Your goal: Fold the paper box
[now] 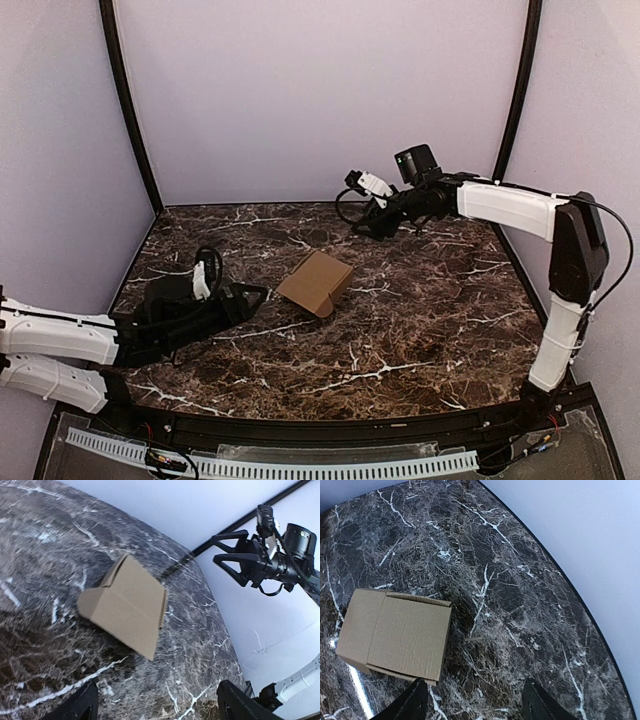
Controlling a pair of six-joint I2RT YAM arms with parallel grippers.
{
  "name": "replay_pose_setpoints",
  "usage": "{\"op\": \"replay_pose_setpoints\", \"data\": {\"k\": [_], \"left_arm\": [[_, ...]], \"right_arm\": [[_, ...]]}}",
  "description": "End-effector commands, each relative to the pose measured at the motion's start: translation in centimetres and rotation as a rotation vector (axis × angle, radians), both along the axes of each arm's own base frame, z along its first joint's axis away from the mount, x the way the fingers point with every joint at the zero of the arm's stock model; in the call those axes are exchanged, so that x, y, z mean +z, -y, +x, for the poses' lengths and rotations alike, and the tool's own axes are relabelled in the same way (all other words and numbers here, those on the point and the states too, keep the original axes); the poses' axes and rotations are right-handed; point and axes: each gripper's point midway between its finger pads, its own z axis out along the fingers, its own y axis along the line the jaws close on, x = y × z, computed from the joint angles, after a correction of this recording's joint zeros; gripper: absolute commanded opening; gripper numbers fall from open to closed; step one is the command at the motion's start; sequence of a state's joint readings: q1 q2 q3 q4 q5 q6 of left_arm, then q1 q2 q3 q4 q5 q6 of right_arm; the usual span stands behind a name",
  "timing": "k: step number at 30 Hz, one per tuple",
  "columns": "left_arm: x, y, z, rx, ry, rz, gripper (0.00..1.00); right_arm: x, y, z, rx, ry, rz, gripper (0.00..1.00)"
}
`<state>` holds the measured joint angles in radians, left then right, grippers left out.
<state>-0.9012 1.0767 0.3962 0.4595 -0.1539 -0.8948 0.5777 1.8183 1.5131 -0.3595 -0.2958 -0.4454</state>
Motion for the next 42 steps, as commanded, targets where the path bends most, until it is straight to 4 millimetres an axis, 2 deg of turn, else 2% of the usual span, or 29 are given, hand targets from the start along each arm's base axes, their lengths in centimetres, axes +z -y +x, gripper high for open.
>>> {"op": "replay_pose_setpoints", "data": {"k": [1, 3, 7, 10, 11, 13, 14, 17, 22, 29, 35, 36, 38, 42], "left_arm": [[-3.6, -0.8, 0.7, 0.220, -0.119, -0.180, 0.76], [-4.0, 0.8, 1.3, 0.200, -0.124, -0.224, 0.72], [-5.3, 3.7, 2.6, 0.180, -0.151, -0.324, 0.64], [-6.7, 5.7, 3.4, 0.159, -0.162, -0.393, 0.59], [-6.6, 6.3, 3.8, 0.156, -0.162, -0.422, 0.58], [-8.1, 7.3, 4.3, 0.147, -0.168, -0.437, 0.56], [-7.6, 7.8, 4.5, 0.136, -0.157, -0.464, 0.55], [-8.2, 9.1, 5.4, 0.126, -0.154, -0.472, 0.55], [-8.1, 9.0, 6.6, 0.153, -0.122, -0.479, 0.53], [-8.2, 8.7, 7.6, 0.171, -0.117, -0.505, 0.42], [-8.4, 8.6, 8.6, 0.178, -0.118, -0.534, 0.14], [-8.4, 8.5, 8.6, 0.180, -0.123, -0.538, 0.08], [-8.3, 8.3, 8.5, 0.180, -0.130, -0.545, 0.02], [-7.7, 7.5, 8.1, 0.160, -0.150, -0.545, 0.01]], "right_arm": [[-2.0, -2.5, 1.1, 0.067, -0.185, 0.163, 0.65], [-3.4, -2.7, 2.0, 0.066, -0.220, 0.167, 0.65], [-5.4, -3.1, 2.3, 0.077, -0.300, 0.188, 0.65], [-6.0, -3.2, 1.8, 0.091, -0.333, 0.198, 0.65], [-6.4, -3.1, 1.6, 0.093, -0.344, 0.196, 0.65], [-6.8, -2.9, 1.2, 0.095, -0.359, 0.194, 0.65], [-6.8, -2.9, 1.0, 0.098, -0.365, 0.196, 0.65], [-7.2, -2.7, 0.4, 0.103, -0.385, 0.201, 0.65], [-7.6, -2.5, 0.0, 0.105, -0.397, 0.199, 0.65], [-7.9, -2.9, -0.2, 0.115, -0.434, 0.222, 0.65], [-8.2, -2.9, -0.2, 0.112, -0.445, 0.220, 0.65], [-7.9, -2.8, -0.3, 0.111, -0.444, 0.222, 0.65], [-7.1, -2.6, -0.6, 0.115, -0.444, 0.229, 0.65], [-4.3, -1.8, -1.4, 0.125, -0.418, 0.244, 0.65]]}}
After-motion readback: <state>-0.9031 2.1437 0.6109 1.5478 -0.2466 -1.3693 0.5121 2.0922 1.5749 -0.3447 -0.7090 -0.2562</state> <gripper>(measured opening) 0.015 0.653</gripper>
